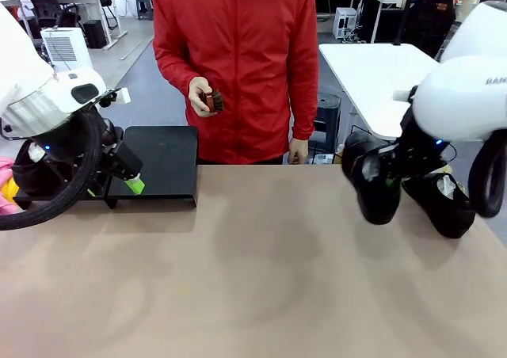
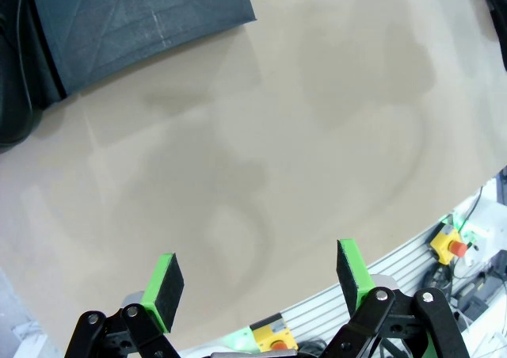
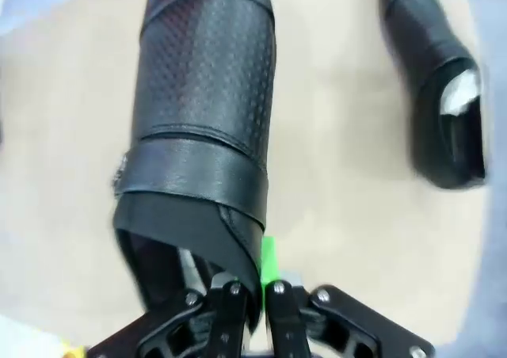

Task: Organize the shoes by placing them on the stand.
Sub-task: Pick up one Shoe and place it in the middle of the table.

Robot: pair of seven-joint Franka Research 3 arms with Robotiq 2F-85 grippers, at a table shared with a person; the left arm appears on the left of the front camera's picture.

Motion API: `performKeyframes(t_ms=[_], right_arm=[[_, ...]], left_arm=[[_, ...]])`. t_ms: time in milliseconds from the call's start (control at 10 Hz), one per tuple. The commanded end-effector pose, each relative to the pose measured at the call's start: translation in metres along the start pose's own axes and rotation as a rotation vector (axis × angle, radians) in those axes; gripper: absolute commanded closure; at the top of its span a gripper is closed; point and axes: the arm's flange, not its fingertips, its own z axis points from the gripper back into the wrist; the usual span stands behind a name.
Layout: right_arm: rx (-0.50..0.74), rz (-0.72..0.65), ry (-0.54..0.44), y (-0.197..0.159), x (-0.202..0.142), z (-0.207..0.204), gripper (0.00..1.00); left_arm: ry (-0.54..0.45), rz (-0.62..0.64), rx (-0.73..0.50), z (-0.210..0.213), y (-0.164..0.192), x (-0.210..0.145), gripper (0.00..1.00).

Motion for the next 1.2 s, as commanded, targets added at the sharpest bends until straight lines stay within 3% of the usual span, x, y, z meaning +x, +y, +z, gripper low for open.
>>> performKeyframes(t_ms=[0,100,500,700,900,1100], right_arm=[[0.082,-0.018,0.031,0.034,-0.026,-0.004,1.00],[0.056,0.014,-0.005,0.036,-0.033,0.001,1.00],[0.027,0.001,0.022,0.024,-0.021,-0.005,1.00],[-0.001,-0.025,0.018,0.040,-0.033,-0.012,1.00],[0.017,-0.019,-0.052,0.104,-0.066,-0.001,1.00],[0.032,0.078,-0.012,0.166,-0.102,-0.009,1.00]], left_arm=[[-0.002,-0.007,-0.020,0.001,0.001,-0.002,0.00],[-0.002,-0.007,-0.020,0.001,0.001,-0.002,0.00],[-0.002,-0.007,-0.020,0.001,0.001,-0.002,0.00],[-0.002,-0.007,-0.020,0.001,0.001,-0.002,0.00],[-0.002,-0.007,-0.020,0.001,0.001,-0.002,0.00],[-0.002,-0.007,-0.020,0.001,0.001,-0.002,0.00]])
